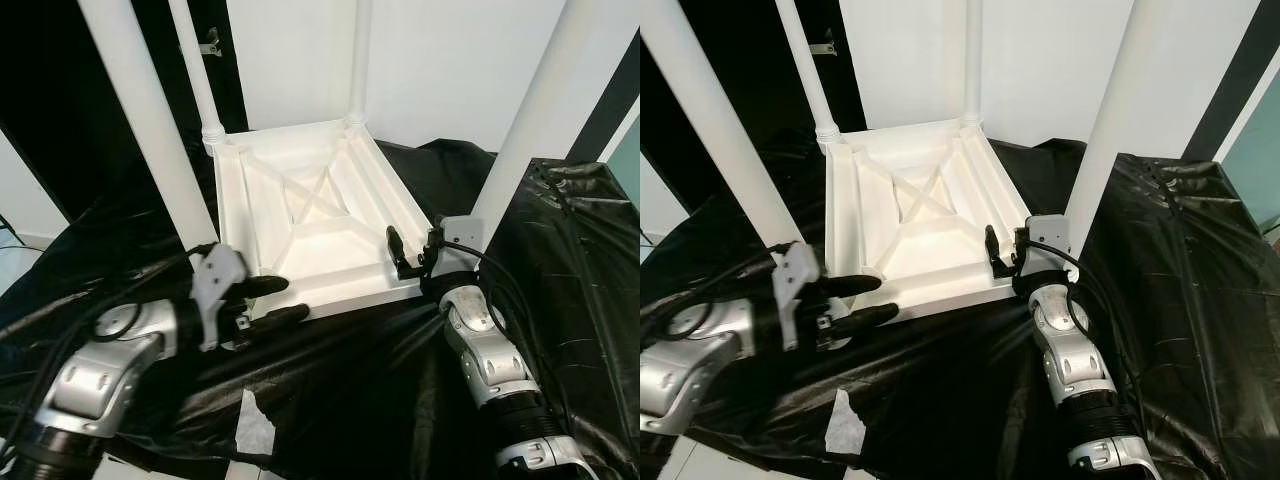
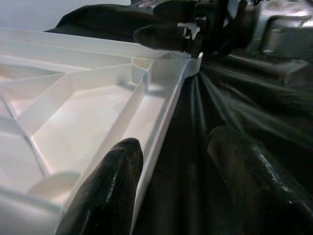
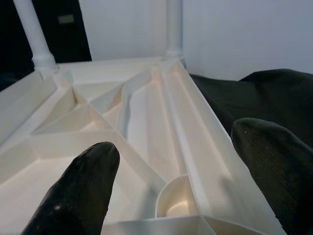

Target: Building children table

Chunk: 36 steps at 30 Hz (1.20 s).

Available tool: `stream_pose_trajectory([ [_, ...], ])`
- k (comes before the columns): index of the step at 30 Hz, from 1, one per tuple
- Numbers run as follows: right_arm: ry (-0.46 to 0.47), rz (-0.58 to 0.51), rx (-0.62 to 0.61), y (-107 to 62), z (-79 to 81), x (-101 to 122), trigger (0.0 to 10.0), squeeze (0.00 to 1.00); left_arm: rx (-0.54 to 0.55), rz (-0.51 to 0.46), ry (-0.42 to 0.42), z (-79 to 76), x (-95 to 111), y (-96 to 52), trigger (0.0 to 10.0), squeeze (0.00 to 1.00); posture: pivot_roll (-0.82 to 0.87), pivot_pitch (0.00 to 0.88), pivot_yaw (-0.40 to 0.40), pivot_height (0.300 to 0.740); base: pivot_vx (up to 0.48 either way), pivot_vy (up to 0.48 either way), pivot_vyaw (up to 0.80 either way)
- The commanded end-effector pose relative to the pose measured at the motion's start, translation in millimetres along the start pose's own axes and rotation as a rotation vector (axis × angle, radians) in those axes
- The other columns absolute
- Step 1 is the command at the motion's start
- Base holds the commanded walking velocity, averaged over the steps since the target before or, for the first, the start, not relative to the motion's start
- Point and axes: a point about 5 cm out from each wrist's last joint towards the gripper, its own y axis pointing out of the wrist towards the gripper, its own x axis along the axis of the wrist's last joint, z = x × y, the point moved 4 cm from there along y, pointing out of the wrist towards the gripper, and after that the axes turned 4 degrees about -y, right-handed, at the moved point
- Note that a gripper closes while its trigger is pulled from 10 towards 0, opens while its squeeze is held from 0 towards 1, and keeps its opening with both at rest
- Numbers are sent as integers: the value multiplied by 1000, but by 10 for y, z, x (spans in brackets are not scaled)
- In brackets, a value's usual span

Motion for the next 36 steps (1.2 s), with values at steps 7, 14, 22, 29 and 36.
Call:
stream_pose_trajectory([
  [7, -19, 63, 42, 24, -1, -138, 10000, 0, -8, -27, -51, -90, 71, -391, 10000, 0, 14, 0, -38, 740, 0, 0, 0],
  [14, -22, 95, 112, -7, 149, -242, 10000, 0, 176, -125, -85, 91, 250, -941, 10000, 0, 37, 0, -51, 740, 0, 0, 0],
  [22, -25, 99, 169, 4, 249, -259, 10000, 0, 368, -116, -122, 310, 105, -1309, 10000, 0, 53, 0, -66, 740, 0, 0, 0],
  [29, -18, 130, 228, -123, 352, -353, 10000, 0, 658, -177, -95, 852, 23, -1364, 10000, 0, 41, 0, -59, 740, 0, 0, 0],
  [36, -20, 148, 268, -264, 432, -415, 10000, 0, 803, -257, -30, 1197, 128, -1190, 10000, 0, 21, 0, -47, 740, 0, 0, 0],
])
